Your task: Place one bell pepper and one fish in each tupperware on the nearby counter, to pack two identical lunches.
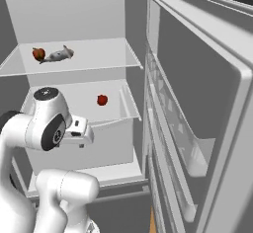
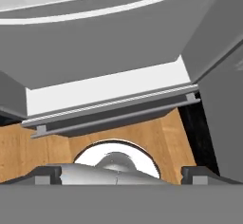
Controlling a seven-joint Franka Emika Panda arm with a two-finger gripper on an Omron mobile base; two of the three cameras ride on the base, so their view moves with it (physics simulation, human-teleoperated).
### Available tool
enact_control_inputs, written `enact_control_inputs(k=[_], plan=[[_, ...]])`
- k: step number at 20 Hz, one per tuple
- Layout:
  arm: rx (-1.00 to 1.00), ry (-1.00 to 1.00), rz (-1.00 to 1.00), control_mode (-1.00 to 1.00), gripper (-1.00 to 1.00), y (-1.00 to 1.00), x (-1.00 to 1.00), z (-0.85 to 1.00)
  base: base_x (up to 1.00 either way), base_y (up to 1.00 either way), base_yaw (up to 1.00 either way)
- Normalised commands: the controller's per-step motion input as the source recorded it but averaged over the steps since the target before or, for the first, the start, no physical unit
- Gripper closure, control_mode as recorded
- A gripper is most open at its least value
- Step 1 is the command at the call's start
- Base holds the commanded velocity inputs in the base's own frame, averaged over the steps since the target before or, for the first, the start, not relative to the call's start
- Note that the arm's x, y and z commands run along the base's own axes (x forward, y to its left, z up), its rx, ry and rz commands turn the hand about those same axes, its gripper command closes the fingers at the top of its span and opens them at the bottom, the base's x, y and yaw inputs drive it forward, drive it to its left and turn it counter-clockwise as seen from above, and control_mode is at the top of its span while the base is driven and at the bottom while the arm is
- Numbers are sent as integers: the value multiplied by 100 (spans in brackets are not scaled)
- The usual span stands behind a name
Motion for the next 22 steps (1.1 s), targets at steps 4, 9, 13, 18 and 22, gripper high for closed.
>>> enact_control_inputs(k=[4, 9, 13, 18, 22], plan=[[0, -56, 0, -100, -100, 1, 8, 38, 0, 0, 0], [0, -53, 0, -100, -100, 28, 69, 13, 0, 0, 0], [2, -28, 0, -100, -100, 42, 100, -13, 0, 0, 0], [0, -6, -1, -100, -100, 36, 100, -35, 0, 0, 0], [0, 0, 5, -100, -100, 4, 100, -7, 0, 0, 0]])
